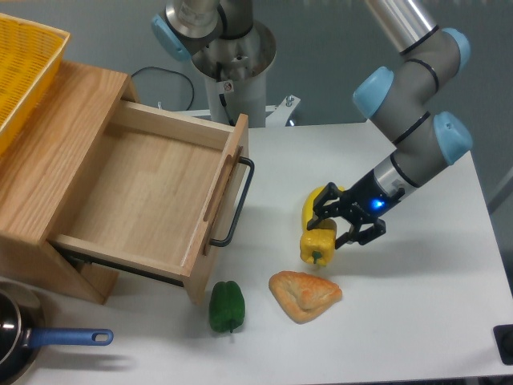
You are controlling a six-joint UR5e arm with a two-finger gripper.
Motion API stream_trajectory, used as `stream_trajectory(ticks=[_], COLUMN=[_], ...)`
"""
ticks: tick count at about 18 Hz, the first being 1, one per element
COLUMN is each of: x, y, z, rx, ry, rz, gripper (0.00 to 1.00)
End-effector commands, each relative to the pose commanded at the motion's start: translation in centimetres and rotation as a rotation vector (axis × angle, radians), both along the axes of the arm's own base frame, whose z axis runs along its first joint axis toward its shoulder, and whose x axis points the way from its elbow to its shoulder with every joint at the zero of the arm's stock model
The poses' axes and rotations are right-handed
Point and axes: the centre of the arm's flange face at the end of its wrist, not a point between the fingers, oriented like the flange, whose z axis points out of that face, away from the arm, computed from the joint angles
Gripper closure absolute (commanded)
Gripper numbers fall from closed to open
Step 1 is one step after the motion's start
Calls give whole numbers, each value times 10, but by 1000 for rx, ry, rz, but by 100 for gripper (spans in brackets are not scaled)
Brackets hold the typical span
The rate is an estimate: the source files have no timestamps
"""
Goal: Pick up the yellow pepper
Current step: 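Lift the yellow pepper and carry it away from the drawer, then raise the held yellow pepper past the banana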
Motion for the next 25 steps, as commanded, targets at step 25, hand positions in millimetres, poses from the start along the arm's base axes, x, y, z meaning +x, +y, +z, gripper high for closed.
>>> stream_trajectory(ticks=[25], x=[-44], y=[-9], z=[57], rx=[-451], ry=[548], rz=[-237], gripper=[51])
